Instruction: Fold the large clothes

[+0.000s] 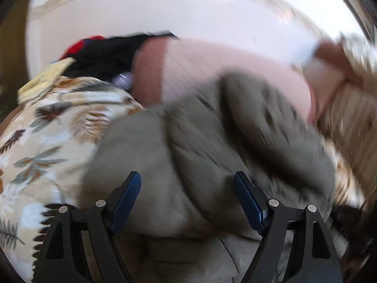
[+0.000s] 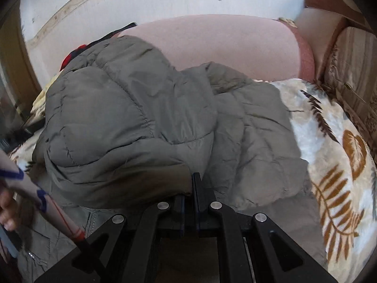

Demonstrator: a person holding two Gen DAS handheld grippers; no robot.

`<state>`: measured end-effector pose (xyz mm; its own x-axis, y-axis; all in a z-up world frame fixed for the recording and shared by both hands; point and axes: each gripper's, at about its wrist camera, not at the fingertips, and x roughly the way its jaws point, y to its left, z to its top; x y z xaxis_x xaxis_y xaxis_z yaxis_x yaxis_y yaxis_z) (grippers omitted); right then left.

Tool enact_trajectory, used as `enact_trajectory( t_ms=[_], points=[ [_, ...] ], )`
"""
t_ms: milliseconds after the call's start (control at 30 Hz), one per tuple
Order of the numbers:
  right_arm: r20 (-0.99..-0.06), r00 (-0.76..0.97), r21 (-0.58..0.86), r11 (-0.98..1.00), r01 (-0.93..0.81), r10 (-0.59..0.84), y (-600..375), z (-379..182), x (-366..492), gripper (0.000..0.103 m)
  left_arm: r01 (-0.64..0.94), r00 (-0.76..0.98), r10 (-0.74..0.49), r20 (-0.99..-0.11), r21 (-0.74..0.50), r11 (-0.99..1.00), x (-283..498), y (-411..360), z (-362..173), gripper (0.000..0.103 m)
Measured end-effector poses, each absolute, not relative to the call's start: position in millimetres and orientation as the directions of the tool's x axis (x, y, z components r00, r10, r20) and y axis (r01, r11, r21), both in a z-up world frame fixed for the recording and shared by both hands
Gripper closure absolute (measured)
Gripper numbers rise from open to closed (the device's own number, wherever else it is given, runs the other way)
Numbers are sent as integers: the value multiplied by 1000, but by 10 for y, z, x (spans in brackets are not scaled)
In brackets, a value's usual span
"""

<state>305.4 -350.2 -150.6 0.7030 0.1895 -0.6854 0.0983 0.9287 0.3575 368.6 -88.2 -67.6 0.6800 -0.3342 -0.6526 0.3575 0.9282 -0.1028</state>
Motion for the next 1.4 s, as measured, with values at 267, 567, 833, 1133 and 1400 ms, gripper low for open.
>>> enact_trajectory(
  t_ms=[267, 567, 833, 1133, 1400],
  points=[
    [-696, 699, 329, 938, 108, 163, -3642, -1347, 2901, 88, 342, 658, -210, -723, 39, 939, 3754, -1120, -980, 19],
    [-506, 837, 449, 892, 52, 206, -3705, -891, 2953, 86, 336, 713, -268, -649, -19, 942, 3649, -918, -679, 19],
    [-653, 706, 410, 912, 25, 274, -3306, -1482, 3343, 86, 401, 686, -345, -641, -63, 914, 3565, -1143, -712, 19],
    [-626, 695, 502, 865, 10, 355, -3392, -1646, 3336, 85, 386, 650, -269, -711, 4, 922, 3655, -1307, -997, 19],
    [-619, 697, 509, 861, 4, 362, -3380, -1626, 3296, 85, 387, 658, -260, -707, 21, 922, 3654, -1326, -1017, 18]
  ],
)
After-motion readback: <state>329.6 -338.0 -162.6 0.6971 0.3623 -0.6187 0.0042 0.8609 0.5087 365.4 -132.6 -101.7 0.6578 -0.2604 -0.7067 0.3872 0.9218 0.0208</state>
